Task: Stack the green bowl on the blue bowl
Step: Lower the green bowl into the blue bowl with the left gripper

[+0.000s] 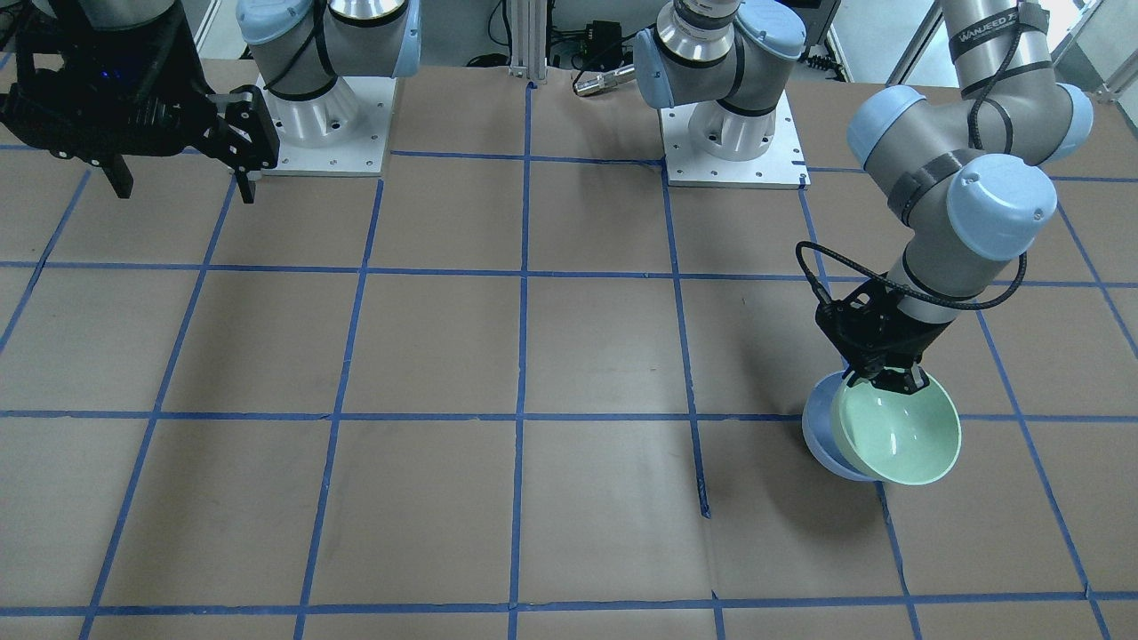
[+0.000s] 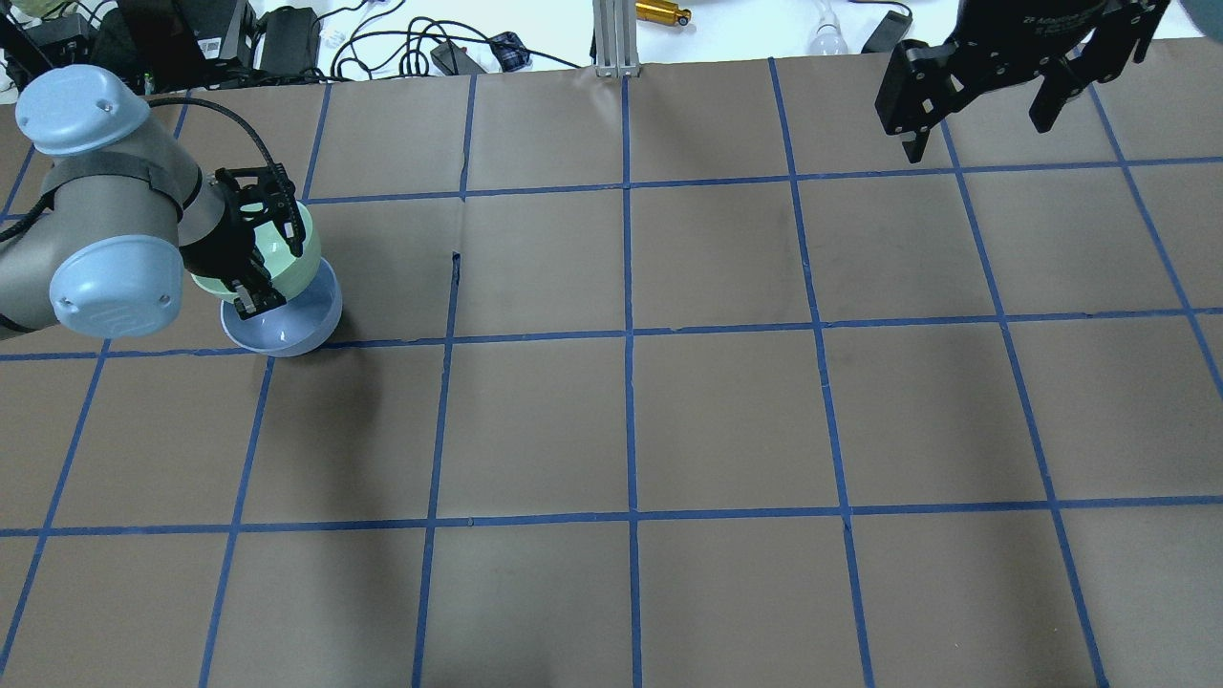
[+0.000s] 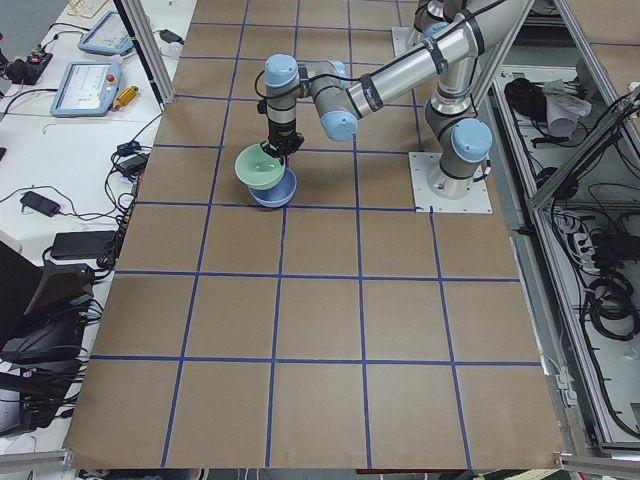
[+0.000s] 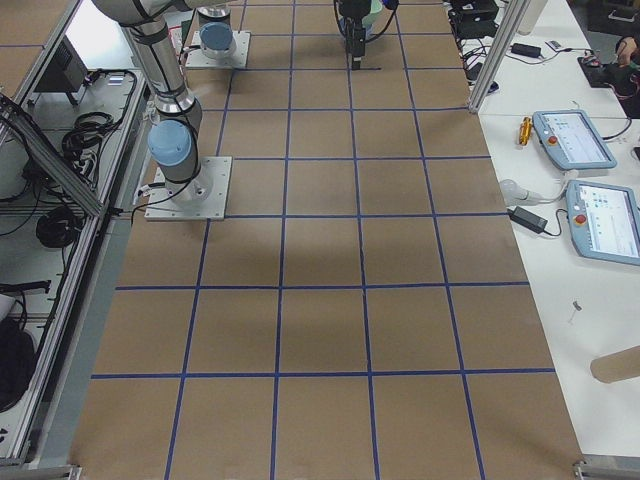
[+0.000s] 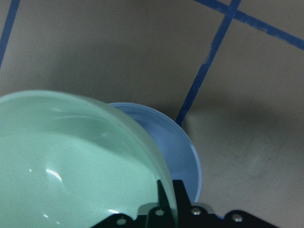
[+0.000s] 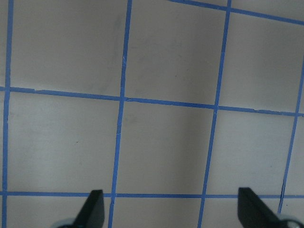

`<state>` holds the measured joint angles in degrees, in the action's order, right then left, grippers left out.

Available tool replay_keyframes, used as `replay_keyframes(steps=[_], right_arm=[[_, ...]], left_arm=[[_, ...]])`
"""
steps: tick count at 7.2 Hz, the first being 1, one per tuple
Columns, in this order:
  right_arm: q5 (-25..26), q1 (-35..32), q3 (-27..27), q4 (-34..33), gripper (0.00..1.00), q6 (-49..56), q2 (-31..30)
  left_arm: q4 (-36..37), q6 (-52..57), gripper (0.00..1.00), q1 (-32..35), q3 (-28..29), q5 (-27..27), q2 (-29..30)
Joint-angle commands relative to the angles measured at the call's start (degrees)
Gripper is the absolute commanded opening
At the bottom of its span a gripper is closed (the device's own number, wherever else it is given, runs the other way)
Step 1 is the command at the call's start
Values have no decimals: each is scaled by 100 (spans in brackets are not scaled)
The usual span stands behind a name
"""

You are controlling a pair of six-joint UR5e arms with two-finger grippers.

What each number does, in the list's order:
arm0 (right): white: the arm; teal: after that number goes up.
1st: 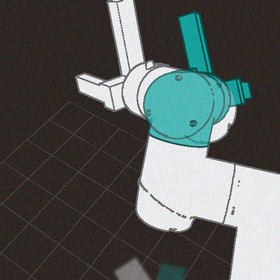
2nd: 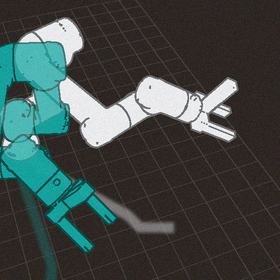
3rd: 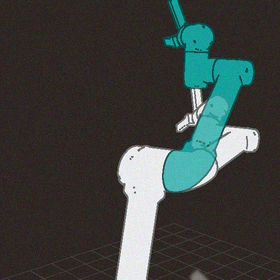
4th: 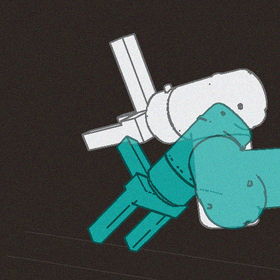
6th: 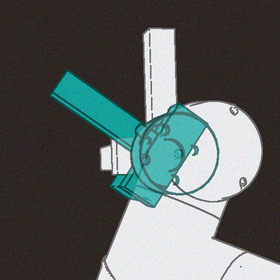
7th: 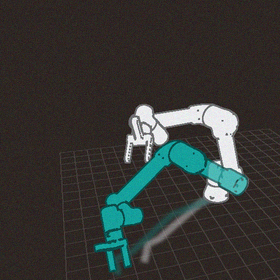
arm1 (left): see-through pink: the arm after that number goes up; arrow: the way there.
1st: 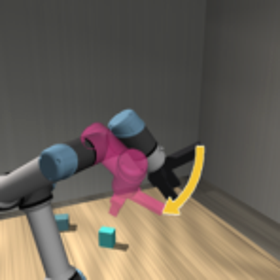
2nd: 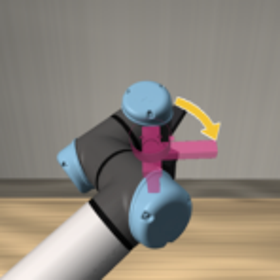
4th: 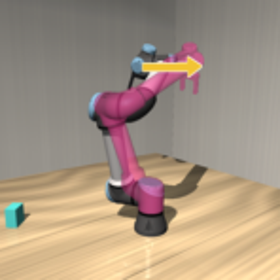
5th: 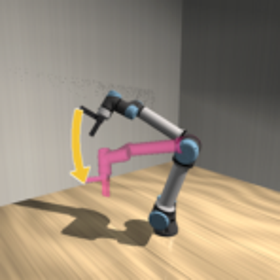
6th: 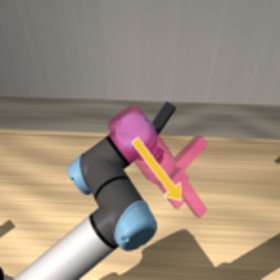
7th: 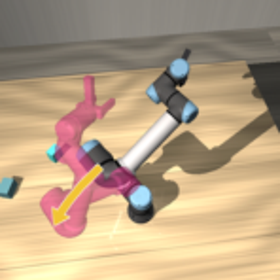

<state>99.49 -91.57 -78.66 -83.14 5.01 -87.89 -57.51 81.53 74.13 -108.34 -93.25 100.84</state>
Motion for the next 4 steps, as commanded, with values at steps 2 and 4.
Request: replay_keyframes(steps=[2, 4], right_arm=[[0, -1, 0, 0, 100, 0, 0], [0, -1, 0, 0, 100, 0, 0]], left_arm=[[3, -5, 0, 5, -168, -176, -11], [3, -58, 0, 5, -214, -176, -11]])
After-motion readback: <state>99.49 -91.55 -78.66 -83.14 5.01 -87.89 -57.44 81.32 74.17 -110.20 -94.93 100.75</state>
